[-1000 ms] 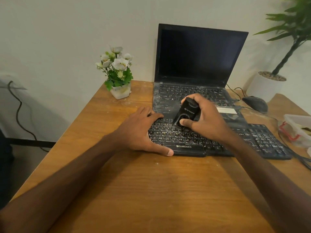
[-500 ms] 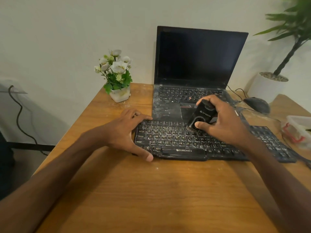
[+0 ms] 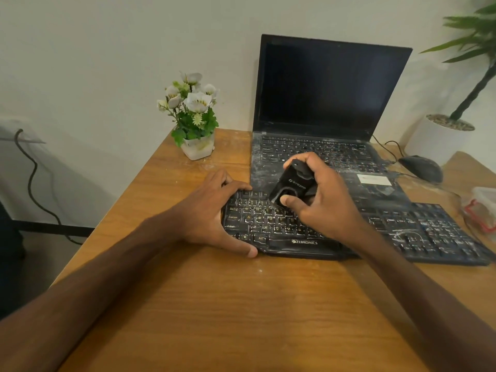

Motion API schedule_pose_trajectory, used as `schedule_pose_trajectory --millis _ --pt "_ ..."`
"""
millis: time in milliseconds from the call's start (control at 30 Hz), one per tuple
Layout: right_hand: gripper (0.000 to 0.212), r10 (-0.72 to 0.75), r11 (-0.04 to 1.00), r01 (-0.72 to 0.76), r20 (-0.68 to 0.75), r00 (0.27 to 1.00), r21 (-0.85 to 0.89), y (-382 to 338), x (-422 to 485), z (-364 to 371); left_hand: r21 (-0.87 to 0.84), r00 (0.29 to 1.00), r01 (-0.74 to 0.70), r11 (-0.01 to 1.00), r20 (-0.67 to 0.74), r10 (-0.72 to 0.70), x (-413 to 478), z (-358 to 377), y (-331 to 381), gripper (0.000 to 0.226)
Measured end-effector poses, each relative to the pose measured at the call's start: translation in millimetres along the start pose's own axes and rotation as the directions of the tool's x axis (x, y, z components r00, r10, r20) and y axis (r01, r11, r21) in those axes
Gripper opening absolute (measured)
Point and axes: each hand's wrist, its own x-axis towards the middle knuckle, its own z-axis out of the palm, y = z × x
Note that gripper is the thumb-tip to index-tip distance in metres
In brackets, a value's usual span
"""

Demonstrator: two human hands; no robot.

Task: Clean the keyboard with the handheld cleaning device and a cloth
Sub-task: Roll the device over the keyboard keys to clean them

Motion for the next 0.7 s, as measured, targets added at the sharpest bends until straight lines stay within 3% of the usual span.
schedule_pose_trajectory --millis 133,200,367,700 --pt "0.058 0.132 0.975 -0.11 -0.108 0.985 0.194 0.2 3.5 -8.8 -0.013 1.0 0.001 1.0 0.01 -0.001 -0.5 0.5 -2.7 0.128" --pt "0.059 0.128 0.98 -0.111 -0.102 0.987 0.163 0.9 5.3 -22.5 -0.022 1.0 -0.007 1.0 0.018 0.007 0.0 1.4 -5.7 0.128" --pt "0.061 0.118 0.993 -0.115 0.083 0.99 -0.034 2.0 2.3 -28.7 -0.007 1.0 -0.022 1.0 0.008 0.022 1.5 1.0 -7.1 0.129" --pt "0.06 0.068 0.998 -0.065 0.158 0.985 -0.022 -8.6 13.4 1.3 -0.006 1.0 -0.027 1.0 -0.007 0.027 3.4 5.3 -7.1 0.125"
